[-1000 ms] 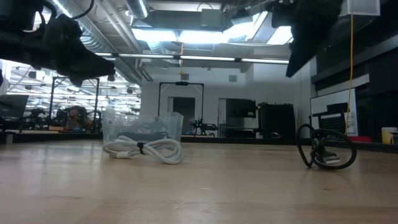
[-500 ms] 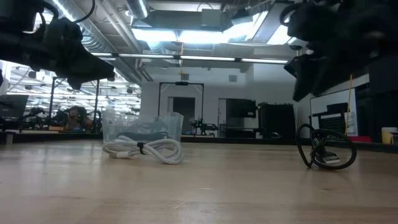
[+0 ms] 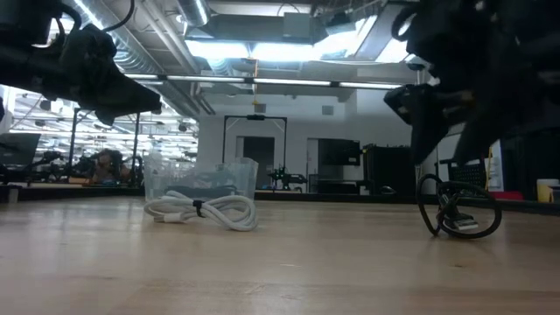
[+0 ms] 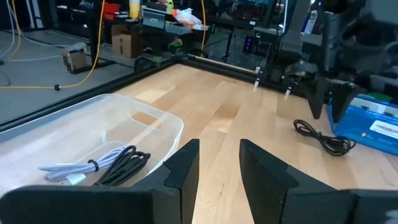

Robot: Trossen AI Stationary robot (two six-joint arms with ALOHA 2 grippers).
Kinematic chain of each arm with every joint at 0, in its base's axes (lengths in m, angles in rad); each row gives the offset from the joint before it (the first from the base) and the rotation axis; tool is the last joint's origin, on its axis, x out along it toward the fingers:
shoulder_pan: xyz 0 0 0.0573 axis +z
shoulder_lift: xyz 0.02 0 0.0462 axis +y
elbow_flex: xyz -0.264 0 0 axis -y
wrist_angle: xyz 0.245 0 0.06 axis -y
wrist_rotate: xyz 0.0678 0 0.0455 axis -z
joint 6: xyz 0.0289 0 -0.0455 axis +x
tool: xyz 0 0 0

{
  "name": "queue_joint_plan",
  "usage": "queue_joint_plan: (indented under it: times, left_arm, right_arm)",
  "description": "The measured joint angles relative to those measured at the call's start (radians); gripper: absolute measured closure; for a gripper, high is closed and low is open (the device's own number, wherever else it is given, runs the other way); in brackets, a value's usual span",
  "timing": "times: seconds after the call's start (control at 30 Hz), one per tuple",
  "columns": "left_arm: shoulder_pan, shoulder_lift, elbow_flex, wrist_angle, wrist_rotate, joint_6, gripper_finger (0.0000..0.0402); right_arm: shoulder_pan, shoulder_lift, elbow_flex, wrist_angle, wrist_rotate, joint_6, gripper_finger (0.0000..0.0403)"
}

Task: Pick and place USB-C Cables
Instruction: Put the black charger cable into the transparent bin

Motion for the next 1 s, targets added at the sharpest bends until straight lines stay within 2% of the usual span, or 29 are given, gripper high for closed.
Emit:
queue_joint_plan:
  times: [0.37, 0.53, 0.77, 0.9, 1.0]
  left_arm:
    - [0.0, 0.0, 0.0, 0.0, -0.002, 0.0, 0.0294]
    - [0.0, 0.0, 0.0, 0.0, -0.002, 0.0, 0.0294]
    - [0.0, 0.0, 0.0, 0.0, -0.002, 0.0, 0.0294]
    - [0.0, 0.0, 0.0, 0.0, -0.003, 0.0, 0.0294]
    - [0.0, 0.0, 0.0, 0.0, -0.004, 0.0, 0.0294]
  right_arm:
    - [0.006, 0.097, 0.002, -0.006, 0.0, -0.001, 0.0186]
    - [0.006, 0.146, 0.002, -0.04, 0.0, -0.053, 0.0186]
    - [0.002, 0.159, 0.019, -0.049, -0.001, -0.071, 0.0188]
    - [0.002, 0.159, 0.078, -0.076, 0.004, -0.075, 0.0214]
    - [0.002, 0.159, 0.132, -0.157, 0.031, -0.072, 0.0259]
